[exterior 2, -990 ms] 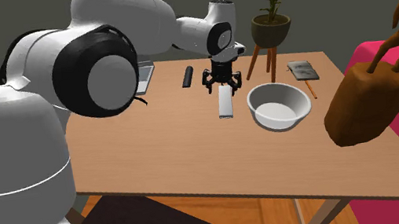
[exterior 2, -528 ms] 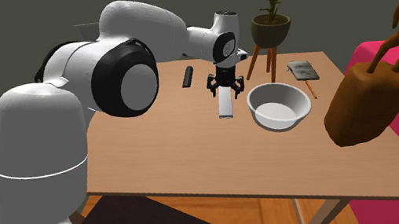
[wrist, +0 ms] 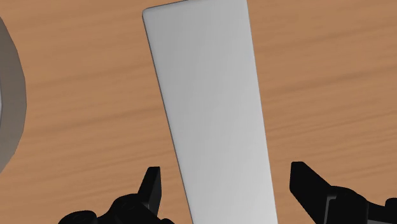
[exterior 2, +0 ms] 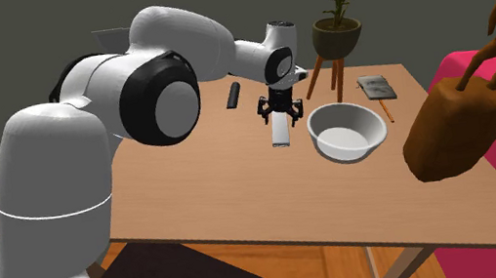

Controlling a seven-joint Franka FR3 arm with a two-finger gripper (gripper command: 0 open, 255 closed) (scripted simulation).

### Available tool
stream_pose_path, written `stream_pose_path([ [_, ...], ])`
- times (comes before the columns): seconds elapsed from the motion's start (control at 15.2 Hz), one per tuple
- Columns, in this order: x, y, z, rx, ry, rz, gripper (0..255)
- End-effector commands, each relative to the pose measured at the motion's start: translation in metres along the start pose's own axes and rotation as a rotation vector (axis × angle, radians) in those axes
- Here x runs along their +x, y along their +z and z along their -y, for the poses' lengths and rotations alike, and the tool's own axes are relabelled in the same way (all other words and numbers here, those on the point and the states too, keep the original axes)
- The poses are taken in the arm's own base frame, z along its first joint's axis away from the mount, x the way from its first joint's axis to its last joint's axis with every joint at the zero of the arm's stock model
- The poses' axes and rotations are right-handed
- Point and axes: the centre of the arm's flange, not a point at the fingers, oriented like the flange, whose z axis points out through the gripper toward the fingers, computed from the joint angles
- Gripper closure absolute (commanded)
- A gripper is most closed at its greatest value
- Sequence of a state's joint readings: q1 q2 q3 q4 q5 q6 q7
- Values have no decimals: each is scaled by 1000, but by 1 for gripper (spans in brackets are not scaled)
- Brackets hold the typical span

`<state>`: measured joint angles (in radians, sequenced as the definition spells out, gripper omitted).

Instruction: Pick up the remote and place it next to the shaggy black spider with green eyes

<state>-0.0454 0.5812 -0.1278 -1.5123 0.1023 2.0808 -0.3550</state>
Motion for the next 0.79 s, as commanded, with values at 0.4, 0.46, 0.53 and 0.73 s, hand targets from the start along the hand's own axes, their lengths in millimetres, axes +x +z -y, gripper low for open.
stream_pose_path([
  [0.4, 0, 0, 0, 0, 0, 0, 255],
  [0.46, 0, 0, 0, 0, 0, 0, 255],
  [0.53, 0, 0, 0, 0, 0, 0, 255],
  [0.73, 0, 0, 0, 0, 0, 0, 255],
])
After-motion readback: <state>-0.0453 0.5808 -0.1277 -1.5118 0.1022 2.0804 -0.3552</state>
